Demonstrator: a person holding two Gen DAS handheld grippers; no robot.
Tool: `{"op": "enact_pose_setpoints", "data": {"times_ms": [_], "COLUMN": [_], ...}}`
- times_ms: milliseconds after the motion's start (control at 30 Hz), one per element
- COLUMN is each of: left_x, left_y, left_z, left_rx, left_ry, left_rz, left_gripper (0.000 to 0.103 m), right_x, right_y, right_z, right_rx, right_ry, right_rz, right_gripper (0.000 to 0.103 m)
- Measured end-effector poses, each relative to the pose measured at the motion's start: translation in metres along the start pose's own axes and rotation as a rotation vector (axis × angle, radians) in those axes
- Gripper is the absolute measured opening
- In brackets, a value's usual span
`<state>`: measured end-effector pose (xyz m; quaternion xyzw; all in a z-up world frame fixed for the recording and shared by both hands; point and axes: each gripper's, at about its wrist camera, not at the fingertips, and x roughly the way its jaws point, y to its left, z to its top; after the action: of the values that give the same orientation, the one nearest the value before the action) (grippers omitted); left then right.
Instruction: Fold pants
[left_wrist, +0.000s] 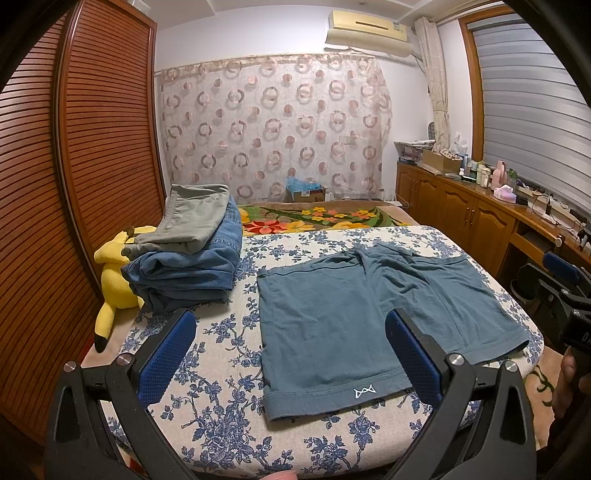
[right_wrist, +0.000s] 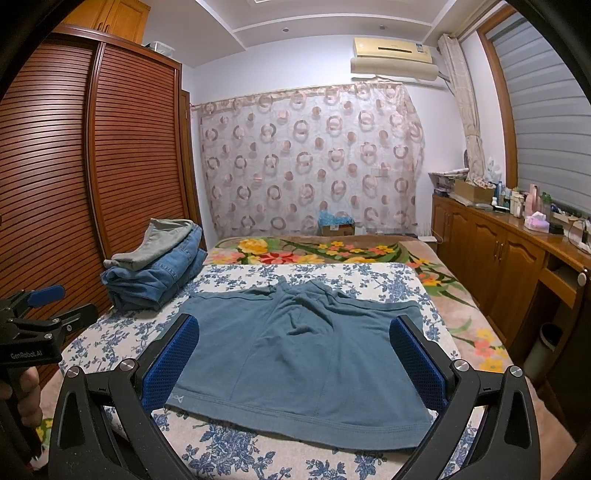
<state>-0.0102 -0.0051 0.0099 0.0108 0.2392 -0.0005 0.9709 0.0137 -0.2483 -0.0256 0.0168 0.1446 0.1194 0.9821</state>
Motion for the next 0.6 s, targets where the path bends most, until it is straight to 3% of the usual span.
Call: {"op": "enact_pose_setpoints", "data": {"times_ms": [600], "left_x": [0.0032], "left_y": [0.0011], "left_z": [0.0014], "left_rx": [0.005], "left_ry": [-0.001], "left_rz": [-0.002], "left_gripper": [0.103], "right_x": [-0.0001], "right_y": [-0.0002], "right_z": [0.0004], "right_rx": [0.002], "right_ry": [-0.001], "right_rz": [0.001], "right_gripper": [0.103]}}
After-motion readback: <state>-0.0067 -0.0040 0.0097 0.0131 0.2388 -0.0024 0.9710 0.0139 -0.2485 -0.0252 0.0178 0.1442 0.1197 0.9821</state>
